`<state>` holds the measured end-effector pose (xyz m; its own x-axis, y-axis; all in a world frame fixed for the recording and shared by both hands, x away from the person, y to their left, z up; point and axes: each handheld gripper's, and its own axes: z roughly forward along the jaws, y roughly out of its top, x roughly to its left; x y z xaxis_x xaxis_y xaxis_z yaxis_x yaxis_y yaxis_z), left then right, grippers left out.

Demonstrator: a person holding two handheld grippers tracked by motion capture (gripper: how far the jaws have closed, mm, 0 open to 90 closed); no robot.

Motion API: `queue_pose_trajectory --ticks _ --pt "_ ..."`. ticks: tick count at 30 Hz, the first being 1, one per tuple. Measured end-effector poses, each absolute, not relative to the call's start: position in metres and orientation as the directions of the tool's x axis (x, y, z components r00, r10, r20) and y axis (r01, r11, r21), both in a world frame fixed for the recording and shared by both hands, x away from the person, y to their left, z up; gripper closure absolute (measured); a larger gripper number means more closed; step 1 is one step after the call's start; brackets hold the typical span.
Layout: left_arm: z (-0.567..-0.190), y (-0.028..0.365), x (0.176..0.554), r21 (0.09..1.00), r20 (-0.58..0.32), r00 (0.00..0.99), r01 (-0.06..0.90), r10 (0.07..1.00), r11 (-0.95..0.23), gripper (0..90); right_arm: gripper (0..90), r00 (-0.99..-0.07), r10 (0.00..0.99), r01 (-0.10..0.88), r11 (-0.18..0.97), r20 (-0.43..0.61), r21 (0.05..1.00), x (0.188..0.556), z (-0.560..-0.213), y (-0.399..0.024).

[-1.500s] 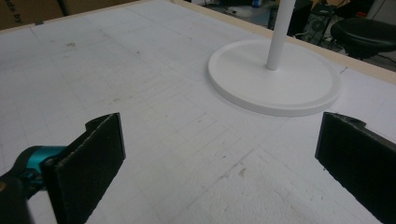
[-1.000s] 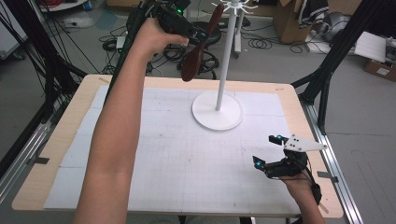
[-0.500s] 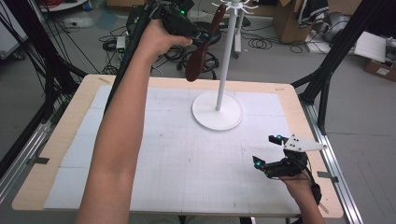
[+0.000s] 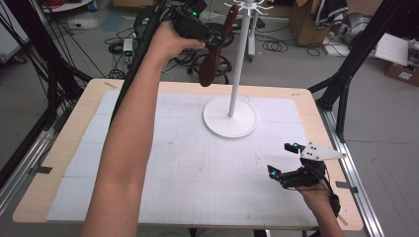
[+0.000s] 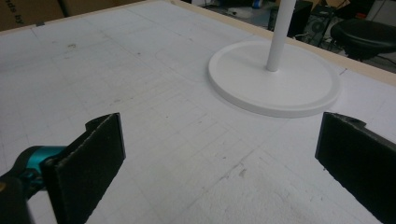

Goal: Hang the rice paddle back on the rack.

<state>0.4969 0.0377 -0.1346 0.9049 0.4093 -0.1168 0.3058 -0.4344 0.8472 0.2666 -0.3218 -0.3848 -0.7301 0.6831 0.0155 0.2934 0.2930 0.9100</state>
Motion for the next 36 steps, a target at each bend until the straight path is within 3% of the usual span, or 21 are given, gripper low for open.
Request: queue_pose_trajectory --ticks 27,36 --pt "-0.1378 0.0335 0.4985 0.841 -0.121 0.898 0.319 0.423 -0.437 76.6 0.5 -0.731 0.682 0.292 0.296 0.013 0.909 0.2664 -0.3849 -0.3219" --pt "-0.1372 0.0355 0.4983 0.840 -0.118 0.889 0.327 0.442 -0.434 71.3 0.5 -0.729 0.684 0.293 0.293 0.014 0.910 0.2662 -0.3849 -0.3220"
